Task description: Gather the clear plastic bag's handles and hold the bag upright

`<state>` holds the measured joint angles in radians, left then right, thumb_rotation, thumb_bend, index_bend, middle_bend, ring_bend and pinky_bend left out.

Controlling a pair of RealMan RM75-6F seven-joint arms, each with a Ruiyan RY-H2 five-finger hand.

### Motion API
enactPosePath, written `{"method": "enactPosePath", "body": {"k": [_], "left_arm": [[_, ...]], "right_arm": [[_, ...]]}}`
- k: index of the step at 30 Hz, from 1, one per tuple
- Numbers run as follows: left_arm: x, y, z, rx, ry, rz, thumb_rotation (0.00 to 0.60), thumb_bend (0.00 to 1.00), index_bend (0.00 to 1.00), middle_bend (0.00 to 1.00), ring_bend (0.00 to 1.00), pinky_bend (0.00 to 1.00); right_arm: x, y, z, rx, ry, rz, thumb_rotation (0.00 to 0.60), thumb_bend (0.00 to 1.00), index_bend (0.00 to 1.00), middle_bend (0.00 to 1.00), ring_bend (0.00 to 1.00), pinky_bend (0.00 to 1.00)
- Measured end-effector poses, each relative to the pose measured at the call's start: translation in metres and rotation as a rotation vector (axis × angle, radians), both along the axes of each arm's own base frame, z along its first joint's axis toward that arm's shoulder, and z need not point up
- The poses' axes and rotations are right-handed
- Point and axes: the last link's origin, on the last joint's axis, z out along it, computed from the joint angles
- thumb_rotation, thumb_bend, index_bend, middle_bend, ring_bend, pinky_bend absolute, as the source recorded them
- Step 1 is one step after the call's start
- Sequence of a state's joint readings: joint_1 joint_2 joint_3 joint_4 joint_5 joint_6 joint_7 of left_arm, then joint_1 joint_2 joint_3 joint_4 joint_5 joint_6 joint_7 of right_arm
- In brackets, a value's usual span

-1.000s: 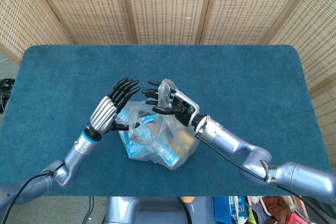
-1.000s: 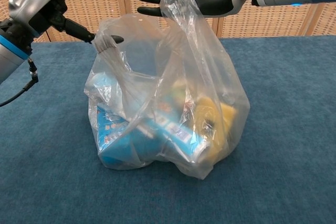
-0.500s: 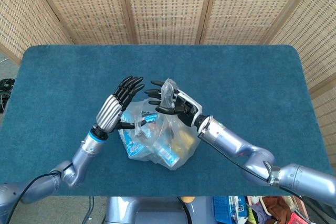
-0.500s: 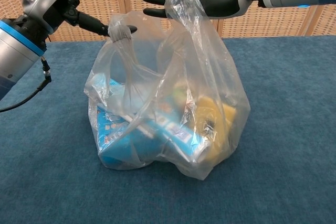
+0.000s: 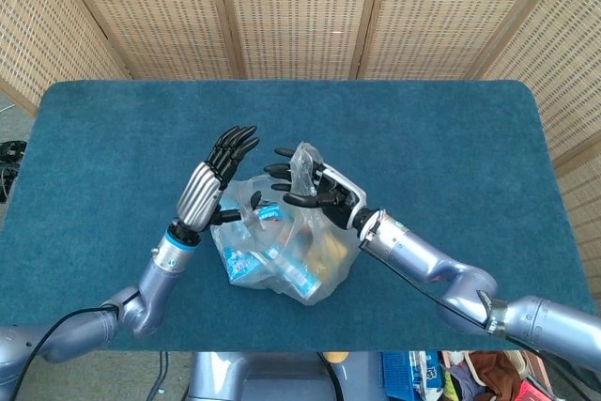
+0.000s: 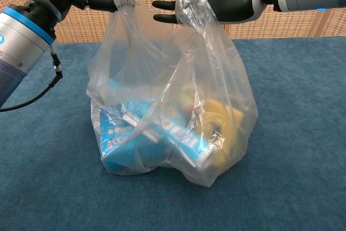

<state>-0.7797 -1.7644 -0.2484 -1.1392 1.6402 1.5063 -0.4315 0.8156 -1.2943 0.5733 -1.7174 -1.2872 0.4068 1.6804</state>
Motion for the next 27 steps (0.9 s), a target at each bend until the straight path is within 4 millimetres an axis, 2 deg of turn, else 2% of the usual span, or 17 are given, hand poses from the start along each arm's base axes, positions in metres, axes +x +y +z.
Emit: {"method": "enactPosePath", "body": {"k": [13, 27], "left_arm": [[0.009, 0.012, 0.04, 0.079, -0.021, 0.0, 0.6, 0.45, 0.0, 0.0, 0.0, 0.0], [0.022, 0.023, 0.077, 0.143, -0.021, -0.005, 0.6, 0.45, 0.0, 0.0, 0.0, 0.0]], "right_arm": [[0.006, 0.017, 0.001, 0.029, 0.01, 0.061, 0.6, 0.22, 0.18, 0.33, 0.2, 0.15], [0.03, 0.023, 0.003, 0.053, -0.05, 0.102, 0.6, 0.23, 0.19, 0.35, 0.22, 0.16]]}}
